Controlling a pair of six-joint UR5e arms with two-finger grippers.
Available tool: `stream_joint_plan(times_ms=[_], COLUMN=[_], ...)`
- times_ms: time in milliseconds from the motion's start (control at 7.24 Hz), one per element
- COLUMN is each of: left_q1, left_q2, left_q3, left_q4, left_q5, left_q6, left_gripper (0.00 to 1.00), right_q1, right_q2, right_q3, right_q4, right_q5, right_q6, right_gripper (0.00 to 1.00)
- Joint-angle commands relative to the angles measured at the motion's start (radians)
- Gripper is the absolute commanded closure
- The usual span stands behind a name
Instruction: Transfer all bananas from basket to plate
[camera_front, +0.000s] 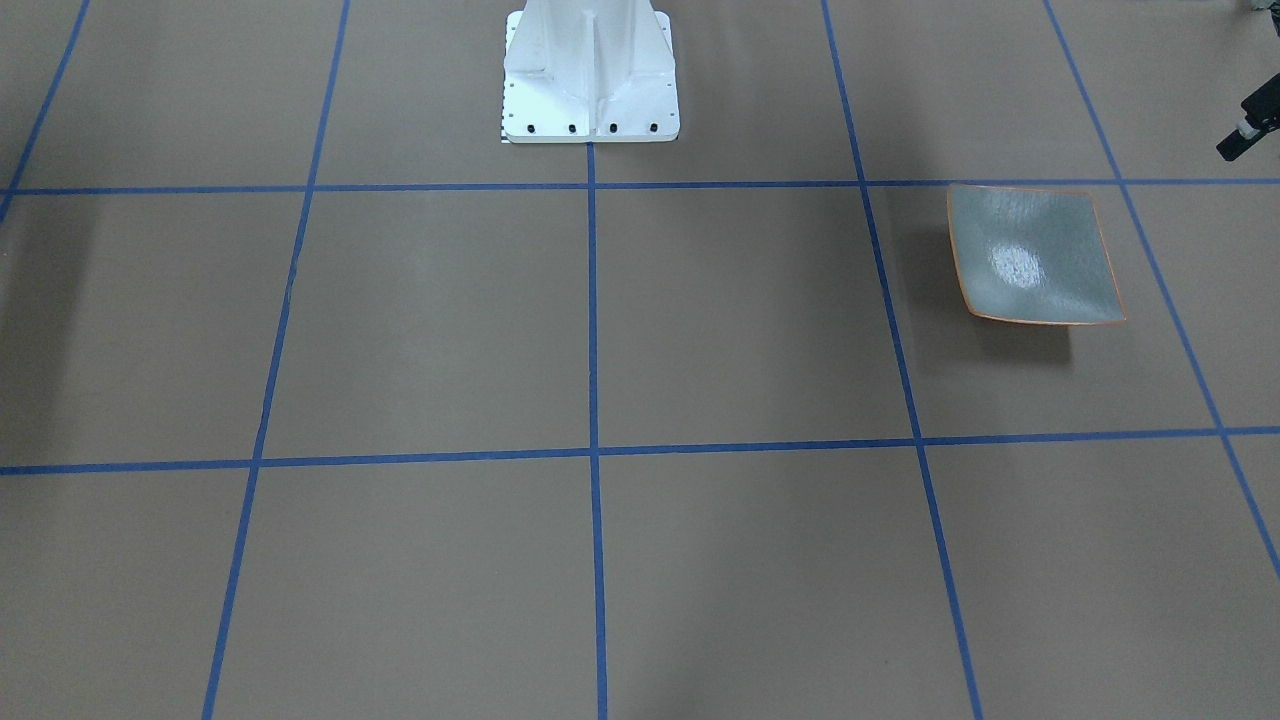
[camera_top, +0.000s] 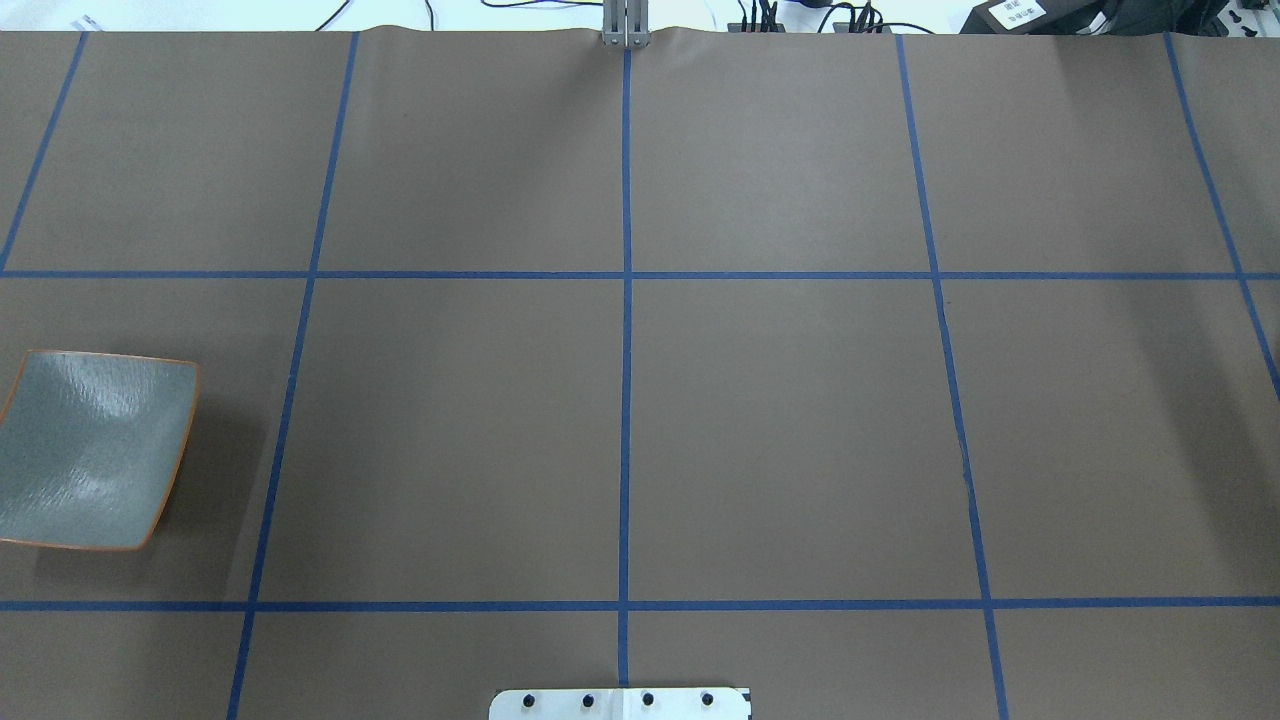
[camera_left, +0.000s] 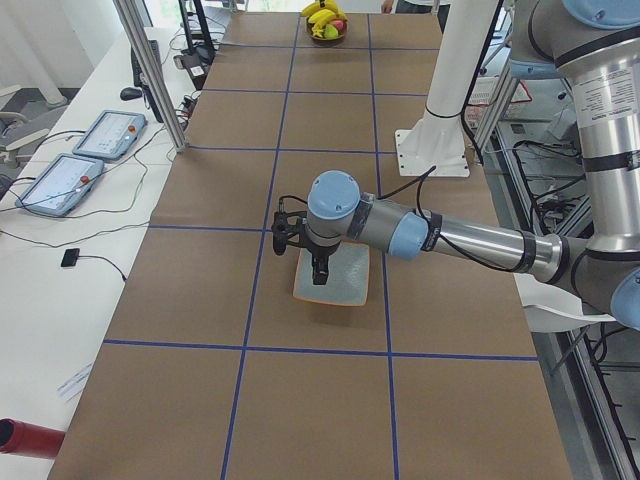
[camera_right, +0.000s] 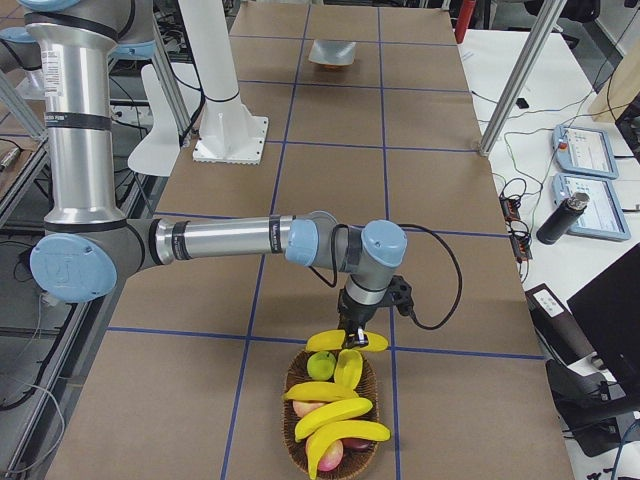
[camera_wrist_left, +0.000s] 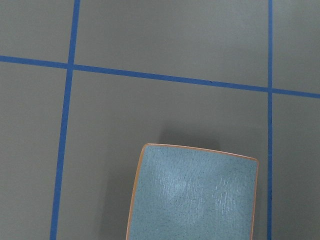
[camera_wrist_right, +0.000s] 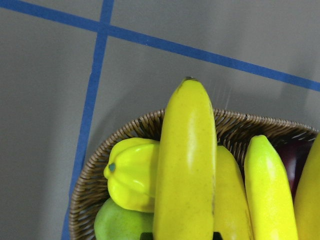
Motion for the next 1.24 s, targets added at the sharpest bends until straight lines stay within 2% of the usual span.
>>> stream_joint_plan(times_ms=[0, 138, 414, 967, 1105], left_q1=[0.004, 0.005, 0.024, 0.226, 0.269], left_q2=[-0.018, -0.055, -0.212, -0.554, -0.616], left_q3=[-0.001, 0.007, 0.016, 0.102, 0.119], left_q4=[-0.001, 0.002, 0.002, 0.002, 0.001], left_q5=[-0.002, -0.017, -0.043, -0.040, -0.039], left_q6=[-0.001, -0.024, -0.307, -0.790, -0.857], left_gripper=[0.00, 0.00, 0.00, 0.00, 0.00], right_q1=[0.006, 0.001, -0.115, -0.377, -0.446], right_q2=[0.006, 0.018, 0.086, 0.352, 0.426], right_q3=[0.093, 0.102, 0.177, 0.231, 0.234], right_q4=[-0.073, -0.068, -0.033, -0.010, -0.010], right_q5=[0.126, 0.214, 0.240, 0.230, 0.222], right_q6=[0.010, 0.063, 0.119, 0.537, 0.658], right_gripper=[1.00, 1.00, 1.00, 1.00, 1.00])
